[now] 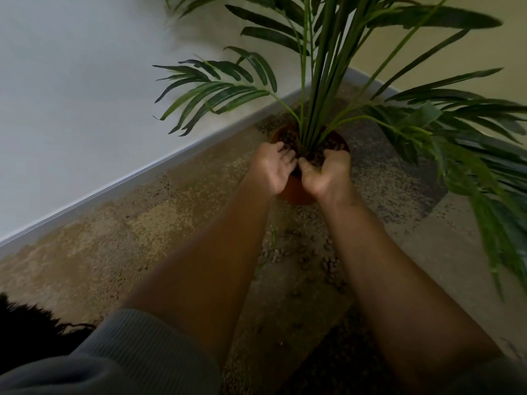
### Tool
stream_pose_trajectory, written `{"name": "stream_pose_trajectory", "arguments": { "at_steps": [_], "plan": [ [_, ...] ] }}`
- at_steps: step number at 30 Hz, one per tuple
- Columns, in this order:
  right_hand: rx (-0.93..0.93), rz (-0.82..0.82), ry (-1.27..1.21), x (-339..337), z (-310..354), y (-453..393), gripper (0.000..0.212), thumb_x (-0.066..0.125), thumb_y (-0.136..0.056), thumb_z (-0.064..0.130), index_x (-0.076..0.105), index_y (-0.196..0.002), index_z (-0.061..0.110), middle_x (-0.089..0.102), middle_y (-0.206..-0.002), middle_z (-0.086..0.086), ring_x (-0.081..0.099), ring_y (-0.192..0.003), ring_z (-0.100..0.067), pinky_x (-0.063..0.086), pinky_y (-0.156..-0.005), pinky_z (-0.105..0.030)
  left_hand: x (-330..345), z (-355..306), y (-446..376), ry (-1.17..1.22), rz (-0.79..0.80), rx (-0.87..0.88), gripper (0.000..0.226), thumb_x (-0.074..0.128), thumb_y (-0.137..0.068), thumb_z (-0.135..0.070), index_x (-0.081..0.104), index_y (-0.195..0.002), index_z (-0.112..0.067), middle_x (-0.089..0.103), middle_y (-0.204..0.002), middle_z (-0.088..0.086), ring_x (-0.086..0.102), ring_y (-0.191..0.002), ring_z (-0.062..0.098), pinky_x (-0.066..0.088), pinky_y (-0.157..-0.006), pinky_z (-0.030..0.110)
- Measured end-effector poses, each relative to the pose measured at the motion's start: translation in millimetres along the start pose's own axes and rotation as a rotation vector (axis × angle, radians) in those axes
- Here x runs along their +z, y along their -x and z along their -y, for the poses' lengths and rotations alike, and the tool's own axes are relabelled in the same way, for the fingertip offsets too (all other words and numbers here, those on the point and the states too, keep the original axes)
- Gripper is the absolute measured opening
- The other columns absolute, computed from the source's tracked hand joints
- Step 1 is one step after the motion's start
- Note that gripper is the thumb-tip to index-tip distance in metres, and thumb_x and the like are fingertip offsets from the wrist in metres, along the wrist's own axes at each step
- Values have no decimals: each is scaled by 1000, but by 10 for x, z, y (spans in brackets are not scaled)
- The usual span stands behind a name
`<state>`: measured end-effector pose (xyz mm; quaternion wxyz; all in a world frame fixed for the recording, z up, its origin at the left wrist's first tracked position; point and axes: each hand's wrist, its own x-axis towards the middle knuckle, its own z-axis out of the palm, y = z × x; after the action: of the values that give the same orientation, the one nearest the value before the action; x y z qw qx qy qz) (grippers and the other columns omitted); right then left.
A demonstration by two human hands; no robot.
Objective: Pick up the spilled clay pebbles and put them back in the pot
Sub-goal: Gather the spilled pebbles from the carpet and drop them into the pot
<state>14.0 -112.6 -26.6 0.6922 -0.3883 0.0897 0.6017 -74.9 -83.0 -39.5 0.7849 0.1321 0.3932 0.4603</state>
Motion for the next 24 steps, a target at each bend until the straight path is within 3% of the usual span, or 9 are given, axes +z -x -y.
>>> {"name": "stream_pose_trajectory", "arguments": {
  "at_steps": [1, 5, 8, 11, 14, 16, 19, 22, 24],
  "plan": [
    [-4, -1, -3, -9, -21, 12, 48, 30, -103, 12, 30, -149, 0, 33, -154, -19, 35, -142, -29, 33, -116, -38, -51, -1, -2, 9, -10, 25, 47, 20, -104, -13, 29, -148, -2, 40, -148, 19, 42, -136, 27, 38, -110, 37],
    [7, 94, 85, -31, -194, 94, 38, 36, -100, 5, 41, -135, -7, 54, -127, -25, 57, -122, -34, 50, -103, -37, -323, 36, 56, -33, -226, 167, 42, 26, -104, -15, 42, -143, -12, 56, -138, 10, 62, -109, 17, 51, -89, 26],
    [68, 126, 331, -101, -414, 76, 17, 45, -98, 2, 52, -111, -5, 64, -110, -22, 65, -105, -33, 57, -89, -34, -627, 96, 81, -89, -416, 207, 37, 41, -101, -14, 53, -136, -14, 65, -122, 4, 63, -104, 15, 53, -82, 25],
    [114, 104, 686, -263, -640, 1, 20, 51, -96, 3, 58, -114, -1, 67, -107, -15, 66, -98, -26, 58, -77, -29, -915, 221, 102, -310, -566, 223, 28, 48, -96, -15, 64, -119, -16, 69, -110, 6, 64, -97, 19, 50, -71, 25],
    [28, 99, 1270, -525, -847, -92, 33, 53, -94, 10, 61, -126, 9, 64, -124, -10, 62, -110, -24, 55, -91, -33, -1132, 349, 116, -674, -560, 185, 20, 53, -93, -19, 64, -110, -17, 67, -113, 10, 60, -92, 21, 49, -68, 27],
    [-64, 136, 1607, -689, -940, -132, 38, 54, -90, 14, 61, -127, 13, 61, -128, -8, 59, -115, -24, 51, -95, -33, -1246, 393, 128, -1056, -534, 138, 21, 57, -89, -24, 66, -106, -15, 66, -114, 11, 62, -96, 24, 54, -79, 34],
    [-221, 308, 2047, -881, -1024, -204, 52, 57, -87, 20, 50, -138, 13, 48, -144, -9, 47, -130, -26, 42, -106, -33, -1390, 485, 146, -1513, -493, 112, 44, 55, -90, -28, 54, -131, -11, 50, -138, 13, 49, -124, 30, 42, -102, 38],
    [-233, 561, 2309, -1007, -1085, -261, 69, 60, -89, 34, 33, -150, 15, 22, -160, -7, 18, -148, -29, 25, -119, -36, -1504, 552, 168, -1690, -390, 115, 55, 55, -90, -30, 43, -140, -10, 38, -147, 13, 39, -132, 34, 38, -104, 39],
    [-154, 615, 2385, -1078, -1102, -281, 81, 63, -87, 44, 24, -153, 18, 10, -163, -5, 7, -150, -30, 22, -119, -42, -1593, 570, 156, -1817, -305, 67, 56, 54, -90, -33, 43, -140, -10, 38, -147, 13, 35, -134, 33, 35, -105, 38]
  ]
}}
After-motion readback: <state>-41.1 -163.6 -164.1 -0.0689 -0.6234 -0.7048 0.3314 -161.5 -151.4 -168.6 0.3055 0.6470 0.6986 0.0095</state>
